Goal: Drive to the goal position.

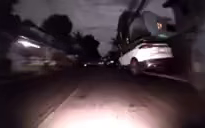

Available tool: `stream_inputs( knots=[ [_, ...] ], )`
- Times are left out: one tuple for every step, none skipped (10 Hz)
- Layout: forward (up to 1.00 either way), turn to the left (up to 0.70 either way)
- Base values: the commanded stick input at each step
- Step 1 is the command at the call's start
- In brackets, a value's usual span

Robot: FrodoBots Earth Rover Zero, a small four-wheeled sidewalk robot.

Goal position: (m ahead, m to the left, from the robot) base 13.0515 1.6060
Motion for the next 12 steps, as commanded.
stream_inputs(
  knots=[
    [1.0,0.0],
    [1.0,0.0],
    [1.0,0.0],
    [1.0,0.0],
    [1.0,0.0],
    [1.0,0.0],
    [1.0,0.0],
    [1.0,0.0],
    [1.0,0.0],
    [1.0,0.0],
    [1.0,0.0],
    [1.0,0.0]
  ],
)
